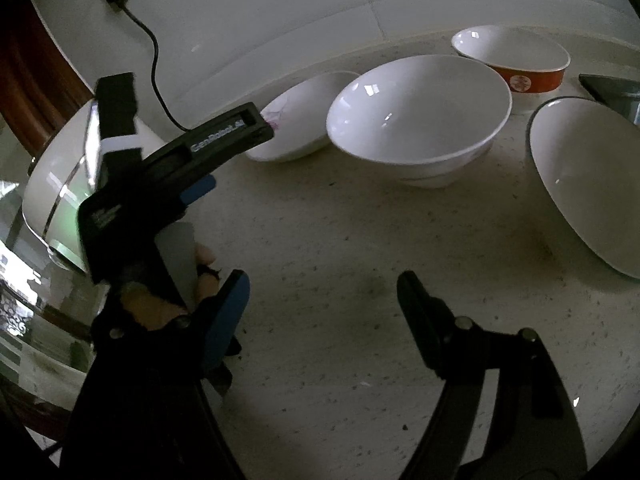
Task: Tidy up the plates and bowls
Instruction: 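Move both open tools back toward the remaining bowls, then grip a pink-flowered plate rim with the left tool while the right tool grips another flowered plate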
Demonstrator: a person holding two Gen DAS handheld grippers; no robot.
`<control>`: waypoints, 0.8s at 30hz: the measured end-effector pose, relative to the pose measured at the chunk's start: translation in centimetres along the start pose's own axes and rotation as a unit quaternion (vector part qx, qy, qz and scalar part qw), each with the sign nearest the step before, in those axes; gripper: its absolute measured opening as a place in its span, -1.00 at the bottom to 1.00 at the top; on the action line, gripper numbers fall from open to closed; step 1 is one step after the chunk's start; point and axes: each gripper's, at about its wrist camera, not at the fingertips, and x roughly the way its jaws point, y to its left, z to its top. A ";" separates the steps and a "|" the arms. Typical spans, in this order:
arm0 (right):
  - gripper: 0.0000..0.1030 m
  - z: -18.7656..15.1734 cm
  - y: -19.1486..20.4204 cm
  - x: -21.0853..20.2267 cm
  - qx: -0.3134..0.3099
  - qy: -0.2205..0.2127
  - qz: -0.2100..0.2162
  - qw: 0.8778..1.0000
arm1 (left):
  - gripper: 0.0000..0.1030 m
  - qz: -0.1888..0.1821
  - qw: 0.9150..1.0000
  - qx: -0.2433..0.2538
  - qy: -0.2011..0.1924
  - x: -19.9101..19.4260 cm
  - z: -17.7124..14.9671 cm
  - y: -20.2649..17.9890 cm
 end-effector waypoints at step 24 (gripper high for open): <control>0.53 0.1 -0.3 0.0 0.002 0.001 0.004 1.000 | -0.60 0.002 1.000 -0.009 0.016 -1.2 -2.0 -0.3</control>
